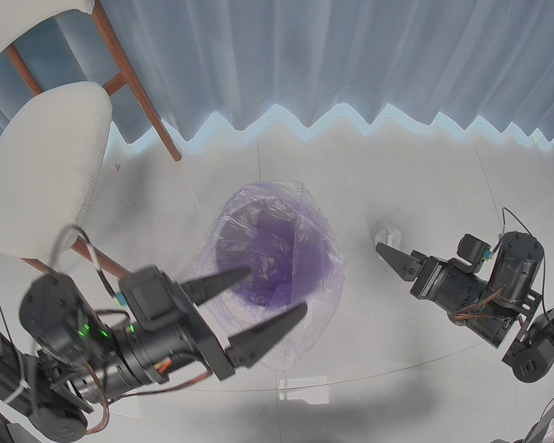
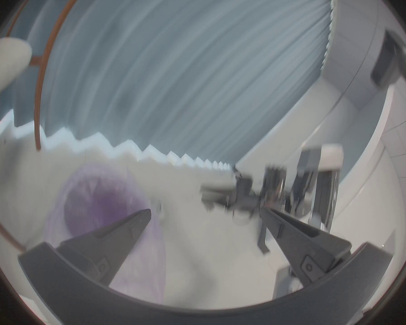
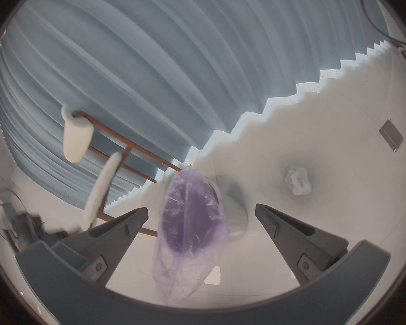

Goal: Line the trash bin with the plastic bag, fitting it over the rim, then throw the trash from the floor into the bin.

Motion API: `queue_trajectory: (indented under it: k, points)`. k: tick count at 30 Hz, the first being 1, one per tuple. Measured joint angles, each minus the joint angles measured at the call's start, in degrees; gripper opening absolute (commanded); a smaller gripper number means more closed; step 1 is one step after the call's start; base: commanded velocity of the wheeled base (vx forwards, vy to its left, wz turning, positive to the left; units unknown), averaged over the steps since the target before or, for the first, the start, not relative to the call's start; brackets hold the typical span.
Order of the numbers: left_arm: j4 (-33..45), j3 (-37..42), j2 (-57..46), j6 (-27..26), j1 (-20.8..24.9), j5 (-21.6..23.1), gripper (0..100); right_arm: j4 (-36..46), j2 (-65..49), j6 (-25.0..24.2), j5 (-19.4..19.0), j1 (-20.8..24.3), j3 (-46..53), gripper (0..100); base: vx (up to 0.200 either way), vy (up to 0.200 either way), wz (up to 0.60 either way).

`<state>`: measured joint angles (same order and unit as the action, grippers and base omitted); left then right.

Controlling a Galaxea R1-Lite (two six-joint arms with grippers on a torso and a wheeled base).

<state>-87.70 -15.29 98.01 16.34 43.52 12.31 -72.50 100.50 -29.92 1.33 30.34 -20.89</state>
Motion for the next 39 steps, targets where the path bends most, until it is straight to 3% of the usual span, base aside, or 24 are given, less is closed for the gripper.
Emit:
queue_trajectory:
  k: [5, 8, 14, 18, 27, 39]
  points:
    - [2.15, -8.67, -6.91, 1.95, -3.83, 0.11, 100, 13.46, 1.71, 3.10, 5.29, 3.45, -6.75, 100, 0.000, 0.000, 0.00]
    - [3.21, -11.31, -9.59, 2.49, -8.91, 0.63, 100, 17.26, 4.05, 5.73, 8.00, 5.62, -9.81, 100, 0.000, 0.000, 0.00]
    - [5.78, -14.20, -12.74, 3.04, -21.89, 4.41, 100, 12.45, 11.08, 9.45, 10.61, 8.11, -14.49, 100, 0.000, 0.000, 0.00]
    - [7.29, -15.41, -14.03, 3.10, -27.32, 6.46, 100, 8.56, 16.37, 11.20, 11.61, 9.86, -19.24, 100, 0.000, 0.000, 0.00]
    - [8.05, -15.85, -15.35, -2.46, -27.84, 6.97, 100, 7.61, 22.05, 14.62, 12.30, 12.43, -24.39, 100, 0.000, 0.000, 0.00]
    - [8.05, -13.59, -15.52, -6.35, -23.95, 6.08, 100, 7.44, 25.55, 16.15, 12.76, 12.15, -27.94, 100, 0.000, 0.000, 0.00]
